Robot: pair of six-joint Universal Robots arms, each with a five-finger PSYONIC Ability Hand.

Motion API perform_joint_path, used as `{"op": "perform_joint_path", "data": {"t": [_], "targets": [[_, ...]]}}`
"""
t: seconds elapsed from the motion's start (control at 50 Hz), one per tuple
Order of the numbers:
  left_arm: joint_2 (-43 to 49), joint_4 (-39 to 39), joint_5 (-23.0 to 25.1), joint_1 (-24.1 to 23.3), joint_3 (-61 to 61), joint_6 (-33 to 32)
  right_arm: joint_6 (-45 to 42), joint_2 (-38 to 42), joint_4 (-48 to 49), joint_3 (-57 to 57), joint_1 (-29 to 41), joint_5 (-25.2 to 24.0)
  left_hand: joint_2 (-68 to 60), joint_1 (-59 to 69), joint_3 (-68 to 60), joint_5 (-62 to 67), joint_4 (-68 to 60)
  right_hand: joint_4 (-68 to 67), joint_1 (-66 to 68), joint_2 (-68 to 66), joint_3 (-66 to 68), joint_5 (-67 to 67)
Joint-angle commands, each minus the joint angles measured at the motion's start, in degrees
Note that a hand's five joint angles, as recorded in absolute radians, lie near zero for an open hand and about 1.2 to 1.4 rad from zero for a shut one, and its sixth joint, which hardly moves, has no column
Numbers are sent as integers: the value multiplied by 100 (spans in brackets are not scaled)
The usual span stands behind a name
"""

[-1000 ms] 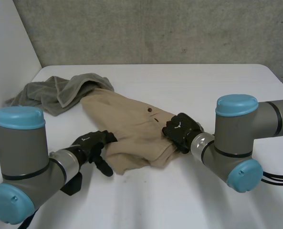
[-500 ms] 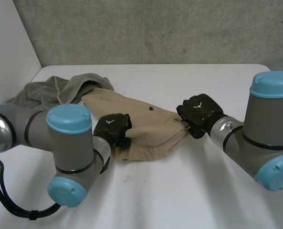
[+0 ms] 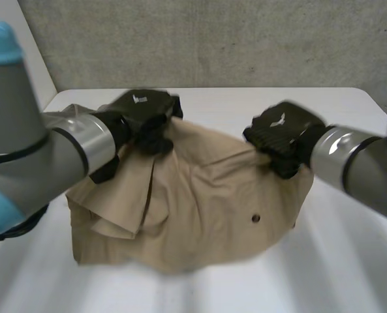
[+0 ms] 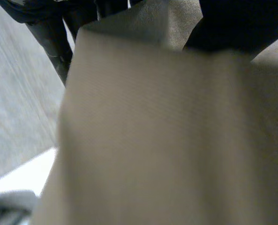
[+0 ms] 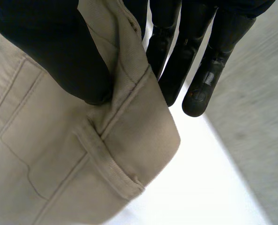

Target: Fold the laundry.

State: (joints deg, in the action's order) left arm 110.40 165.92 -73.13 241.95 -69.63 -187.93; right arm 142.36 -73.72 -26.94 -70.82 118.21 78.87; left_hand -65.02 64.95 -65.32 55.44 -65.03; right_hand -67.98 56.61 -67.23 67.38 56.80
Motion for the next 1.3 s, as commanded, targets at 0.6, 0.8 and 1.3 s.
{"op": "perform_joint_path", "data": {"t": [0.6, 0.8, 1.3], "targets": [[-1126, 960, -1854, -139, -3108, -464, 1620, 991, 1736, -784, 158, 727, 3680, -3674, 3710, -3722, 3682, -1202, 2339, -1277, 1262, 1320], [-766, 1206, -1941, -148, -3381, 72, 1611, 991, 1763, -977, 176, 727, 3731, -3724, 3761, -3773, 3732, -1202, 2339, -1277, 1262, 1320], [-940, 1699, -2294, -184, -2723, -269, 437, 623, 1544, -987, 114, 718, -1498, 1505, -1468, 1456, -1497, -1202, 2339, -1277, 1262, 1320]]}}
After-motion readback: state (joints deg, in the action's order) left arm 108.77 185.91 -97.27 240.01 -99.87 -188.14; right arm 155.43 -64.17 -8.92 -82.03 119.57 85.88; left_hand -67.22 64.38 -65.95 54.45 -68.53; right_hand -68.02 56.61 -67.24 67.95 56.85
